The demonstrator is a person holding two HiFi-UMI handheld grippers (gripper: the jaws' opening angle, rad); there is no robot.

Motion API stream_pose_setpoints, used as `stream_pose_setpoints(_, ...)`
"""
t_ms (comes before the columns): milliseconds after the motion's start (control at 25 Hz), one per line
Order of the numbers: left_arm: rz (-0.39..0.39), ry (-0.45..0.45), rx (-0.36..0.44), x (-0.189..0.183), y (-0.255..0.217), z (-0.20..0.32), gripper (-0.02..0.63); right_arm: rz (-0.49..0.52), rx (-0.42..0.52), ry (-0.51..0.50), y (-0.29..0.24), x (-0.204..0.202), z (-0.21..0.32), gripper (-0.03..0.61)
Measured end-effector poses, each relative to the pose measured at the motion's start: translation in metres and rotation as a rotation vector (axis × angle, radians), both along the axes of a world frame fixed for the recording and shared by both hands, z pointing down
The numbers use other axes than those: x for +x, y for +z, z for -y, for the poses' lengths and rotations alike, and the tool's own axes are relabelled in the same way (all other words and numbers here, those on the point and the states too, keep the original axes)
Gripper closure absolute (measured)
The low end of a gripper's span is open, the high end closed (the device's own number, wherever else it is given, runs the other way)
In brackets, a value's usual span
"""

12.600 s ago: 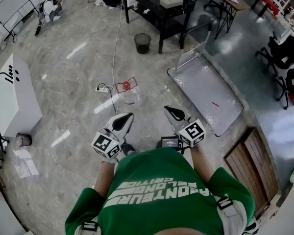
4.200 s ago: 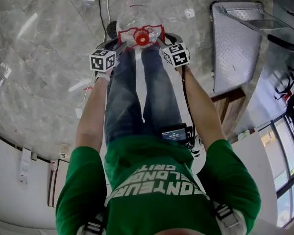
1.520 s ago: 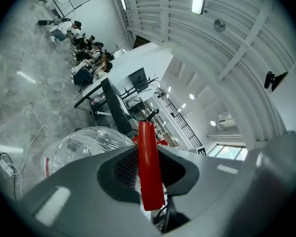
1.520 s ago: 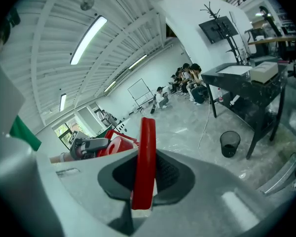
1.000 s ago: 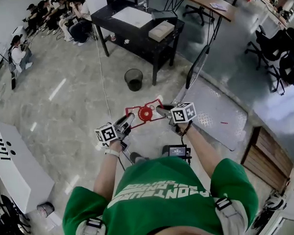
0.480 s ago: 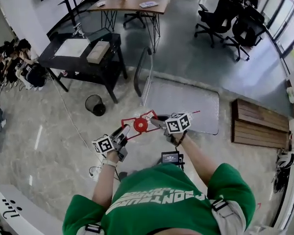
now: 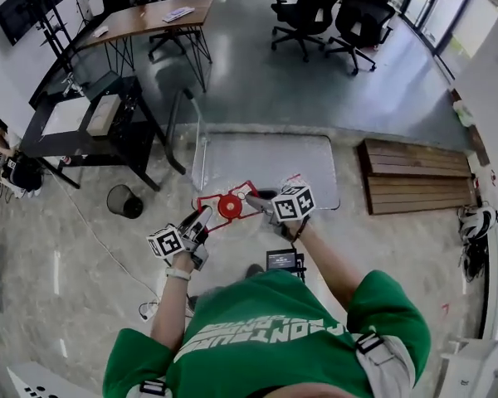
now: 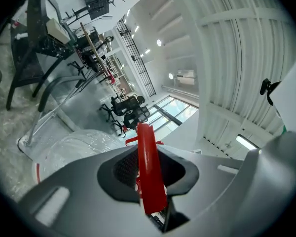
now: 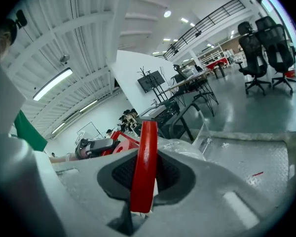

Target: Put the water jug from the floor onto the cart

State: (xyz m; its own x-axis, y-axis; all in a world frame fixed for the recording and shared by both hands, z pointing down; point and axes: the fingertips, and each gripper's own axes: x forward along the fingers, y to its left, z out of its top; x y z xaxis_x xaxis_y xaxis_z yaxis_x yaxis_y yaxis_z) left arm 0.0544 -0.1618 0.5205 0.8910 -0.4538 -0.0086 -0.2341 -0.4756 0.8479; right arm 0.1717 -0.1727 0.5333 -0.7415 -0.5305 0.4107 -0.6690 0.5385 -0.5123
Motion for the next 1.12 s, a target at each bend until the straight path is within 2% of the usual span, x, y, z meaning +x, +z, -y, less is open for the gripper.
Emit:
stream_pose_setpoints(160,-0.014,0.045,-0.002,0.039,-0.001,0.001,0.528,0.021,0.0,0.059,-0.001,0.037,-0.006,0.534)
stream_pose_setpoints(360,0.014,0.116,-0.018,0.078,0.008,0.0,0.528,0.041,0.002,0.134,0.001,0.076,-0.019,0.532)
stream_pose_setpoints(520,-0.006,0.191,-0.028,0.111,0.013,-0.004,0.528,0.049,-0.011,0.204,0.009,0.106,-0.03,0.532)
stream_pose_setpoints(720,0.022,0.232,-0.035,0.134,0.014,0.006,0.526,0.046,-0.012,0.257,0.008,0.133,-0.026,0.532)
stream_pose_setpoints(880,-0.005,0.289,-0.04,0.155,0.011,0.013,0.526,0.053,-0.012,0.299,0.009,0.151,-0.022,0.531)
stream_pose_setpoints(1120,-0.007,0.318,-0.03,0.175,0.009,0.039,0.526,0.061,-0.009,0.334,0.009,0.169,0.001,0.531)
